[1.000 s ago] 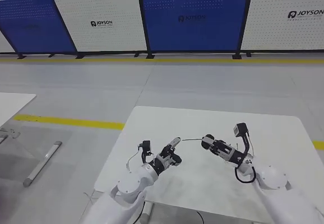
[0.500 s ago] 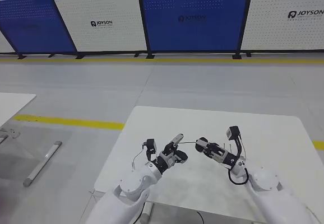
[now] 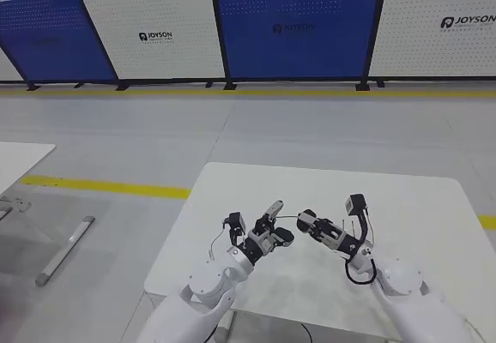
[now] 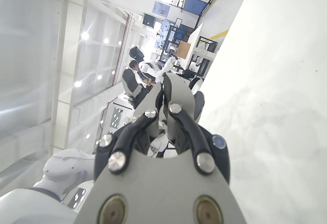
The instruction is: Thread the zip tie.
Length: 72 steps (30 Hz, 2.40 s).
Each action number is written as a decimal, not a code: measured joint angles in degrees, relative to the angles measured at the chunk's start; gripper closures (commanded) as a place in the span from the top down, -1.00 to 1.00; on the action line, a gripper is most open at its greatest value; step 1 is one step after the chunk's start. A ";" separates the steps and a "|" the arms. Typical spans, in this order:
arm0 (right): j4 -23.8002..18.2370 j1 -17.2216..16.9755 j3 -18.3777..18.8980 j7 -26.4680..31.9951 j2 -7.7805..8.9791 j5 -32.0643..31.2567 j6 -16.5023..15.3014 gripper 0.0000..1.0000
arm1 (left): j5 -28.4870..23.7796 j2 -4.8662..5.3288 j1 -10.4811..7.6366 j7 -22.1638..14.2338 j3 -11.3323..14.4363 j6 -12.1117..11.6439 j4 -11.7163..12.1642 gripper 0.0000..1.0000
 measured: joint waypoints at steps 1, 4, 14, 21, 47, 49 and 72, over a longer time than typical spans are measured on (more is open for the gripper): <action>0.00 0.00 0.00 0.00 0.00 0.00 0.00 -1.00 | -0.01 0.00 0.00 0.00 0.00 0.00 0.00 1.00; 0.00 0.00 0.00 0.01 0.00 0.00 0.00 -1.00 | 0.01 0.00 0.00 -0.01 0.01 0.03 0.03 1.00; 0.00 0.00 0.00 0.01 0.00 0.00 -0.01 -1.00 | 3.89 -0.44 -1.79 2.36 1.37 -2.42 3.45 0.72; 0.00 0.00 0.00 0.01 0.00 0.00 -0.01 -1.00 | 5.04 -0.55 -2.09 2.23 1.49 -3.11 3.46 -0.14; 0.00 0.00 0.00 0.00 0.00 0.00 -0.01 -1.00 | 7.08 -0.55 -1.44 0.55 0.67 -3.33 2.90 -0.78; 0.00 0.00 0.00 0.00 0.00 0.00 -0.01 -1.00 | 7.07 -0.57 -1.37 0.52 0.69 -3.43 2.90 -0.60; 0.00 0.00 0.00 0.01 0.00 0.00 -0.01 -1.00 | 7.85 -0.53 -0.62 -0.12 -0.22 -3.93 2.55 -1.00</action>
